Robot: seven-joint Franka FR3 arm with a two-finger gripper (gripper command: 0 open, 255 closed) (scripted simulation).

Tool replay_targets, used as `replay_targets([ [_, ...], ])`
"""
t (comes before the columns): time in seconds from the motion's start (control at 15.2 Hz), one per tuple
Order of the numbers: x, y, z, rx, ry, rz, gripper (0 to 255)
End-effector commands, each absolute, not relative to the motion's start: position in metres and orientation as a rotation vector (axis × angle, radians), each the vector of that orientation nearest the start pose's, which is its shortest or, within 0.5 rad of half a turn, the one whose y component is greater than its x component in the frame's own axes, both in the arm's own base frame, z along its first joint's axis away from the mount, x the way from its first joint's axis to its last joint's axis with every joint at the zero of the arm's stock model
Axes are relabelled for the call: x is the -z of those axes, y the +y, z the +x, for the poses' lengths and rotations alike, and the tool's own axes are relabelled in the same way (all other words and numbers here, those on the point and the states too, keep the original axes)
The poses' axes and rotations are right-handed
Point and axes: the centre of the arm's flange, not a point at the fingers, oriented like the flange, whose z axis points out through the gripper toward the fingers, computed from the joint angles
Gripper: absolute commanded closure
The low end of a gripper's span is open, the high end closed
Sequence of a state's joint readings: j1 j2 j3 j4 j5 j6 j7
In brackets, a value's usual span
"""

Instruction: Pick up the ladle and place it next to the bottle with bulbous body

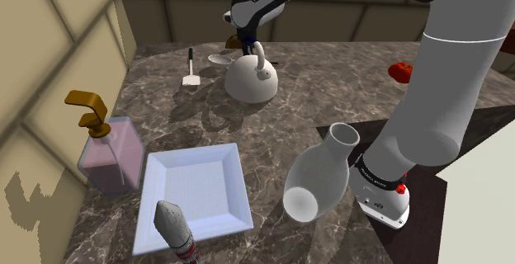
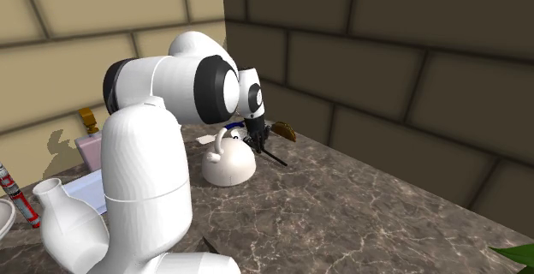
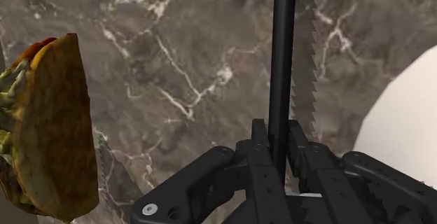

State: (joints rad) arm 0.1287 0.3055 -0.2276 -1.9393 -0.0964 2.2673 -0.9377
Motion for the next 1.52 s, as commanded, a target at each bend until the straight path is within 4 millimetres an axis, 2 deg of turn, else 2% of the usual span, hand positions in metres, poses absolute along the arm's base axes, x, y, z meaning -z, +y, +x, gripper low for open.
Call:
replay_targets([
  [0.0, -0.327, -0.059, 0.611, -0.093, -1.44, -2.941, 255],
  [0.2, -0.327, -0.06, 0.608, -0.093, -1.44, -2.94, 255],
  [0.26, -0.333, -0.051, 0.614, -0.095, -1.439, -2.941, 255],
  [1.45, -0.428, -0.051, 0.614, -0.095, -1.439, -2.941, 255],
])
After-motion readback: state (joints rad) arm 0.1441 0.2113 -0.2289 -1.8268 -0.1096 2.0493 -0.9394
